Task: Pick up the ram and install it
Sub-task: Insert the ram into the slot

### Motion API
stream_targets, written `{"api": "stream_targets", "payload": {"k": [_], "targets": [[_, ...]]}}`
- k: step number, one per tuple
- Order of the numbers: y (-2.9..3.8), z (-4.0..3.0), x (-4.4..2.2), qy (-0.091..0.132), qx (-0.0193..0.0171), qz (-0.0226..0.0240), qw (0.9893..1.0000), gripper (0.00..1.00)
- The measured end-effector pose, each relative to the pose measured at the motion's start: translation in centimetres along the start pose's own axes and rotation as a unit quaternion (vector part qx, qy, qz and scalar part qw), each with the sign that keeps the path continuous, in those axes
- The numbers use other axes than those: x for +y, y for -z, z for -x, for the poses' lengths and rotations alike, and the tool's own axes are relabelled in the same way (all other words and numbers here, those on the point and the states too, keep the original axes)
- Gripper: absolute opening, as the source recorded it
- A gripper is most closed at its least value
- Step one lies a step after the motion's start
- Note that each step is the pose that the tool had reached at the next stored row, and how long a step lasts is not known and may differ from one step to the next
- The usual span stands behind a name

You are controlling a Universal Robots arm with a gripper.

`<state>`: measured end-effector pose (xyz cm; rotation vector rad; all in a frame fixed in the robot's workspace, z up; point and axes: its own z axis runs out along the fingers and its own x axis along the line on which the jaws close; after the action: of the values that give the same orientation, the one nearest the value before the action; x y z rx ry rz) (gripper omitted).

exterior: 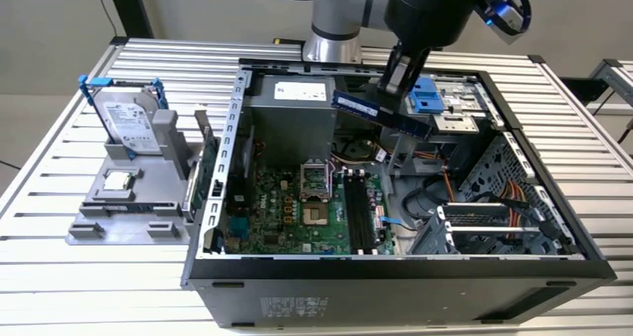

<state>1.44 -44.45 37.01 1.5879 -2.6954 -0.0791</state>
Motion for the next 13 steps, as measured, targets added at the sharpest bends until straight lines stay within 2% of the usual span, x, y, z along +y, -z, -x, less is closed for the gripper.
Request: {"api": "stream_targets", "payload": {"k": [7,13], "targets": [[0.00,-0.05,-0.03,-0.018,-0.0009,-0.0003,0.9998,0.00],[0.00,-0.07,-0.04,-0.038,-0.0020,-0.0006,0.9993,0.00]]}}
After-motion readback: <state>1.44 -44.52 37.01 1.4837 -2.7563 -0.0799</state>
